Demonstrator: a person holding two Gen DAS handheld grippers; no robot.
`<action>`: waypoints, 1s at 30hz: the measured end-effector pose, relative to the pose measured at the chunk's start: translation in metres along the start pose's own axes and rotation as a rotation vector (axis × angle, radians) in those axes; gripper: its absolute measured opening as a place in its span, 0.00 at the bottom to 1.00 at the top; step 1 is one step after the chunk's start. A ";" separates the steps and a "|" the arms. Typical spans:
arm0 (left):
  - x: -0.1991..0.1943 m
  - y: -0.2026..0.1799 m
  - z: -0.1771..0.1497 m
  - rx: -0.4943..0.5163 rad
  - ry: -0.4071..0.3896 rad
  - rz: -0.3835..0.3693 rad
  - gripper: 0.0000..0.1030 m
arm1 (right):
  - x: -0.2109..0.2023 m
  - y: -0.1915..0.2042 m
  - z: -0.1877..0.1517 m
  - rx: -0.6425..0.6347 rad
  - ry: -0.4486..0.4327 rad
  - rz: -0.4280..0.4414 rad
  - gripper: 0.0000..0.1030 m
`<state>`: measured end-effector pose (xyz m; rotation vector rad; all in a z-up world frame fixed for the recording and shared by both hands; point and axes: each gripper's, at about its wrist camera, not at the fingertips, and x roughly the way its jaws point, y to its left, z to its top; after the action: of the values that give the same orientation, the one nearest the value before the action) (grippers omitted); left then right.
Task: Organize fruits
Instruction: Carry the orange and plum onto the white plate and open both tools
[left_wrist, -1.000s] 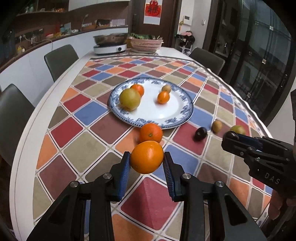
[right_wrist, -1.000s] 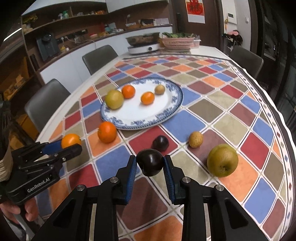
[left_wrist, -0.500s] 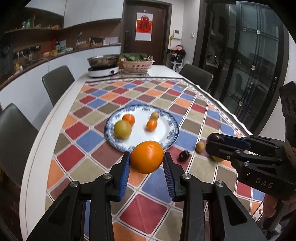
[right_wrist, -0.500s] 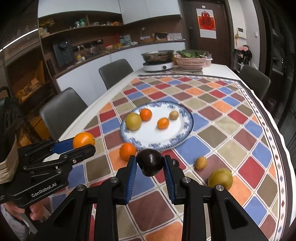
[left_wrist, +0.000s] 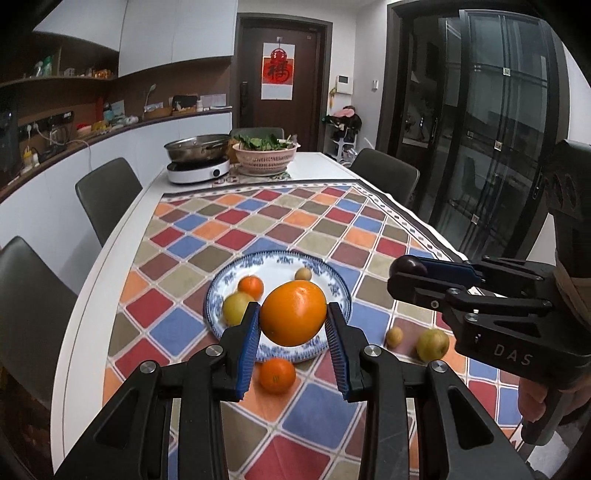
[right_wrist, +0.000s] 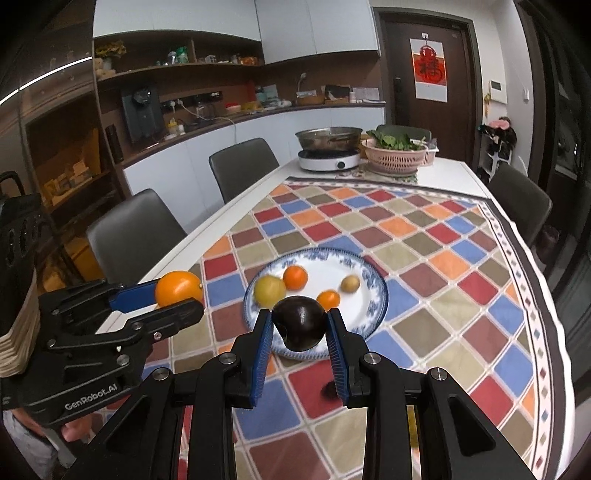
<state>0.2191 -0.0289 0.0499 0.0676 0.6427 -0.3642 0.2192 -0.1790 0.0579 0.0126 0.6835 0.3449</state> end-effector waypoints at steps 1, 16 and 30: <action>0.001 0.000 0.003 0.004 -0.005 0.002 0.34 | 0.002 -0.001 0.003 -0.003 -0.001 0.000 0.30; 0.061 0.009 0.041 0.031 0.016 -0.007 0.34 | 0.051 -0.030 0.037 -0.005 0.040 0.000 0.30; 0.154 0.022 0.060 0.010 0.159 -0.052 0.34 | 0.116 -0.065 0.050 0.044 0.184 0.026 0.30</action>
<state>0.3754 -0.0670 0.0047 0.0906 0.8013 -0.4149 0.3537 -0.1986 0.0174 0.0322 0.8733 0.3588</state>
